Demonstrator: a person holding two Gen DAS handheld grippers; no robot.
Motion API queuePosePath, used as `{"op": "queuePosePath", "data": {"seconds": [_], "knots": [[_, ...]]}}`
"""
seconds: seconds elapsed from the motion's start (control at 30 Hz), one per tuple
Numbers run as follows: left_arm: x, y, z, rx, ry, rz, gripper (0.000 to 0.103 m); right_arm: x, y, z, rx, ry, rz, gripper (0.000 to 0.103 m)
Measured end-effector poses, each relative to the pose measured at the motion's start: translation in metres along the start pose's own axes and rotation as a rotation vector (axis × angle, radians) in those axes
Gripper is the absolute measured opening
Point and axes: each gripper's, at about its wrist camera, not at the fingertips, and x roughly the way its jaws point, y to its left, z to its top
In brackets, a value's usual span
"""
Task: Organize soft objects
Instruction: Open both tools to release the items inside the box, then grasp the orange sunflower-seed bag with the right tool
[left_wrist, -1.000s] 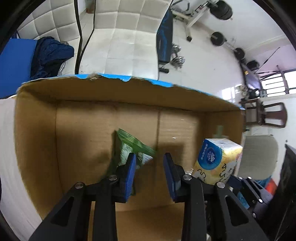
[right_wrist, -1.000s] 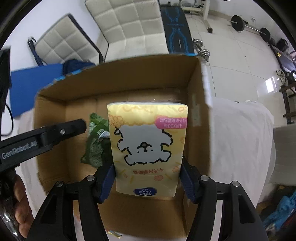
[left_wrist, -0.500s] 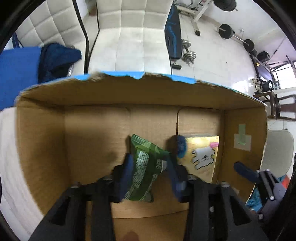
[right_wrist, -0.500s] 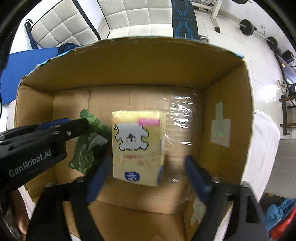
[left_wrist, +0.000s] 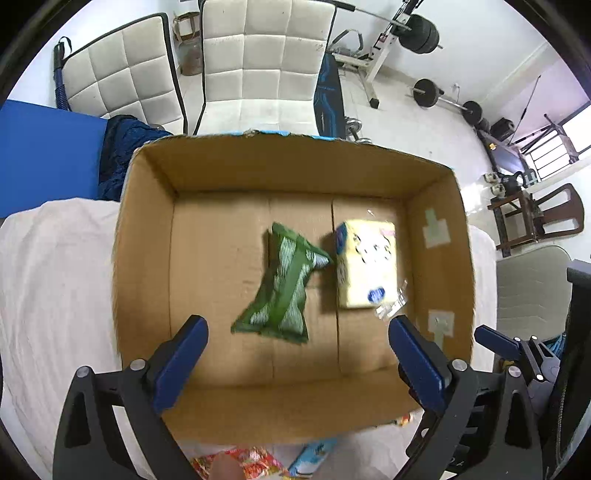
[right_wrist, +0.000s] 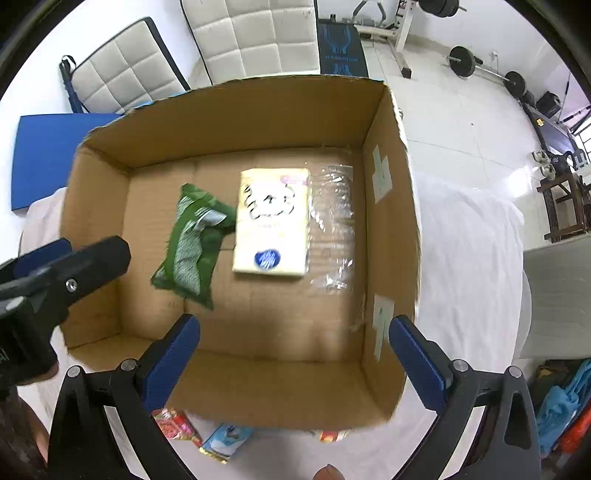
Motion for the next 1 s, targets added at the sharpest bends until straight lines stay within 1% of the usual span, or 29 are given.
{"op": "queuePosePath", "data": {"seconds": [0.17, 0.2, 0.3, 0.37, 0.43, 0.5, 0.57, 0.63, 0.7, 0.77, 0.87, 0.93, 0.97, 1.0], "knots": [[-0.029, -0.007, -0.03, 0.018, -0.068, 0.046, 0.1, -0.033, -0.001, -0.041, 0.004, -0.043, 0.015, 0.103], [-0.034, -0.009, -0.035, 0.022, -0.08, 0.048, 0.1, -0.034, 0.006, -0.041, 0.001, -0.05, 0.016, 0.103], [-0.051, -0.011, -0.05, 0.029, -0.105, 0.064, 0.1, -0.053, 0.012, -0.056, -0.006, -0.084, 0.025, 0.103], [-0.065, -0.011, -0.059, 0.03, -0.125, 0.077, 0.1, -0.066, 0.009, -0.067, -0.002, -0.096, 0.048, 0.103], [-0.074, -0.011, -0.065, 0.035, -0.139, 0.092, 0.1, -0.072, 0.003, -0.076, 0.016, -0.088, 0.067, 0.103], [-0.081, -0.008, -0.074, 0.033, -0.156, 0.13, 0.1, -0.074, -0.006, -0.086, 0.048, -0.076, 0.076, 0.103], [-0.082, -0.004, -0.088, 0.036, -0.156, 0.163, 0.1, -0.065, -0.022, -0.103, 0.102, -0.042, 0.095, 0.103], [-0.075, 0.002, -0.104, 0.04, -0.14, 0.201, 0.1, -0.049, -0.031, -0.118, 0.138, 0.01, 0.115, 0.103], [-0.058, 0.012, -0.121, 0.05, -0.09, 0.234, 0.1, -0.024, -0.041, -0.131, 0.174, 0.072, 0.106, 0.103], [-0.037, 0.023, -0.137, 0.049, -0.022, 0.255, 0.1, 0.007, -0.055, -0.142, 0.222, 0.133, 0.096, 0.103], [-0.002, 0.042, -0.159, 0.021, 0.074, 0.281, 0.1, 0.036, -0.064, -0.147, 0.224, 0.167, 0.06, 0.103], [0.018, 0.049, -0.171, 0.015, 0.117, 0.289, 0.1, 0.05, -0.075, -0.147, 0.288, 0.161, 0.081, 0.103], [0.028, 0.051, -0.176, 0.01, 0.141, 0.295, 0.1, 0.058, -0.082, -0.147, 0.356, 0.172, 0.106, 0.103], [0.038, 0.054, -0.181, 0.002, 0.162, 0.295, 0.1, 0.066, -0.09, -0.146, 0.431, 0.182, 0.153, 0.103]]}}
